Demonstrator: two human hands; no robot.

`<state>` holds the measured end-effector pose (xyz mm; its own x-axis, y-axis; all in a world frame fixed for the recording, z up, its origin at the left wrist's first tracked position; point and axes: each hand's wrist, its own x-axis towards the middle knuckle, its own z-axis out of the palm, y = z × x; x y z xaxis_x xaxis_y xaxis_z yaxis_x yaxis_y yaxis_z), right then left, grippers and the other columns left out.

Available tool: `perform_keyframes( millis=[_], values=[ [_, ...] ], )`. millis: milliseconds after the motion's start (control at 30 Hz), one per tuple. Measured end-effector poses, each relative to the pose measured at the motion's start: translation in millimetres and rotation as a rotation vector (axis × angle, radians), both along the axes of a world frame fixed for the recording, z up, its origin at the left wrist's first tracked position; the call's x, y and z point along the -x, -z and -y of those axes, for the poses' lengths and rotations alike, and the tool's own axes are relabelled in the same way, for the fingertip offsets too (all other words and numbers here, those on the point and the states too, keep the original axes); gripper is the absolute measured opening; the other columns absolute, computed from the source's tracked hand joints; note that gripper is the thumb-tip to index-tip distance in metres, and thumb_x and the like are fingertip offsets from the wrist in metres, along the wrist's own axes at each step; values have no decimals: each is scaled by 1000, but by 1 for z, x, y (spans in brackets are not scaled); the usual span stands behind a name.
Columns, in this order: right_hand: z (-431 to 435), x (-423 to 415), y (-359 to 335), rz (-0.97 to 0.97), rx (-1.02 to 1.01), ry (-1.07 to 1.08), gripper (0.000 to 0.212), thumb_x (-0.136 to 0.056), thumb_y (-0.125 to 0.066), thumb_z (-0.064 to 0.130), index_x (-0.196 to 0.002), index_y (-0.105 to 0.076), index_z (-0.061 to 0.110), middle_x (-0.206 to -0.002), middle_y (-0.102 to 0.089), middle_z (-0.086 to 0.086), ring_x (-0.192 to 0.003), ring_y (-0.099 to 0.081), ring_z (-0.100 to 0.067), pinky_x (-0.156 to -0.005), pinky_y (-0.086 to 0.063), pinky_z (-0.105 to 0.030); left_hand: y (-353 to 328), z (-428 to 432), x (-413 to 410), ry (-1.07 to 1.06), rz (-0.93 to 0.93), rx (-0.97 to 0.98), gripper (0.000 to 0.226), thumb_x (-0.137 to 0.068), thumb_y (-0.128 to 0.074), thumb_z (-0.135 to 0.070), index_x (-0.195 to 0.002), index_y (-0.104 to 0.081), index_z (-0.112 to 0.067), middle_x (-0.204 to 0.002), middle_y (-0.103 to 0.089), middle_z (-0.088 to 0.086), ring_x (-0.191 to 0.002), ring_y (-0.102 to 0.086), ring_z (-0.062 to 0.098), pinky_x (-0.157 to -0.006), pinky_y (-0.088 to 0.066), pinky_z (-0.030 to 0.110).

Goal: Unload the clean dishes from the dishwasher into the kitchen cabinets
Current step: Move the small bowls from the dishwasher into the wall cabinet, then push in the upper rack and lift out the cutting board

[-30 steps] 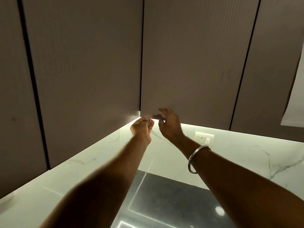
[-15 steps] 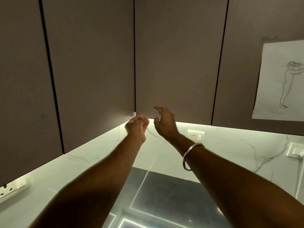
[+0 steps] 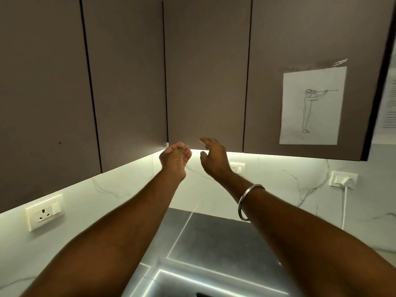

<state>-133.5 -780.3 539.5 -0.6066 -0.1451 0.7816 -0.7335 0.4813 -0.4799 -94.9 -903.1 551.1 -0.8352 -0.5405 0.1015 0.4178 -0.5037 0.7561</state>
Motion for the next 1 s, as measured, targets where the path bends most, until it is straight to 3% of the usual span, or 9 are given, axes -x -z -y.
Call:
perform_keyframes(
  millis=[200, 300, 433, 600, 800, 1000],
  values=[
    [-55, -77, -1, 32, 7, 21, 48, -90, -67, 10, -136, -59, 16, -138, -59, -2, -122, -58, -19, -106, -49, -39, 1, -59, -73, -10, 9, 179, 22, -90, -74, -2, -111, -73, -8, -103, -73, 13, -86, -71, 22, -88, -63, 40],
    [-79, -111, -4, 37, 6, 48, 48, -91, -66, 13, -138, -57, 17, -141, -57, -1, -128, -54, -19, -110, -44, -36, -1, -83, -105, -60, 1, 385, 21, -93, -73, -12, -115, -73, -14, -113, -73, 7, -98, -69, 21, -91, -61, 38],
    [-111, -150, -7, 33, -34, 137, 50, -93, -65, 19, -141, -53, 20, -146, -52, 0, -134, -47, -20, -111, -39, -36, -6, -115, -145, -249, -20, 817, 28, -97, -70, -20, -124, -68, -15, -120, -70, -1, -110, -64, 16, -79, -50, 17],
    [-160, -190, 3, 38, -96, 293, 53, -94, -62, 23, -144, -47, 18, -150, -47, -3, -138, -42, -24, -113, -39, -44, 3, -153, -175, -402, -73, 1220, 32, -98, -66, -24, -129, -63, -19, -136, -60, 2, -127, -54, 21, -96, -48, 34],
    [-230, -231, 31, 114, -118, 522, 61, -97, -58, 26, -153, -36, 18, -162, -30, -6, -152, -20, -25, -120, -26, -45, 30, -209, -202, -301, -126, 1407, 42, -99, -62, -32, -138, -55, -21, -146, -51, 1, -137, -43, 21, -100, -50, 42],
    [-299, -286, 66, 206, -114, 691, 64, -97, -58, 27, -155, -31, 20, -164, -25, -6, -153, -16, -26, -121, -23, -48, 69, -274, -227, -134, -194, 1479, 48, -98, -63, -30, -144, -50, -21, -152, -46, 1, -142, -38, 23, -106, -47, 46]
  ],
)
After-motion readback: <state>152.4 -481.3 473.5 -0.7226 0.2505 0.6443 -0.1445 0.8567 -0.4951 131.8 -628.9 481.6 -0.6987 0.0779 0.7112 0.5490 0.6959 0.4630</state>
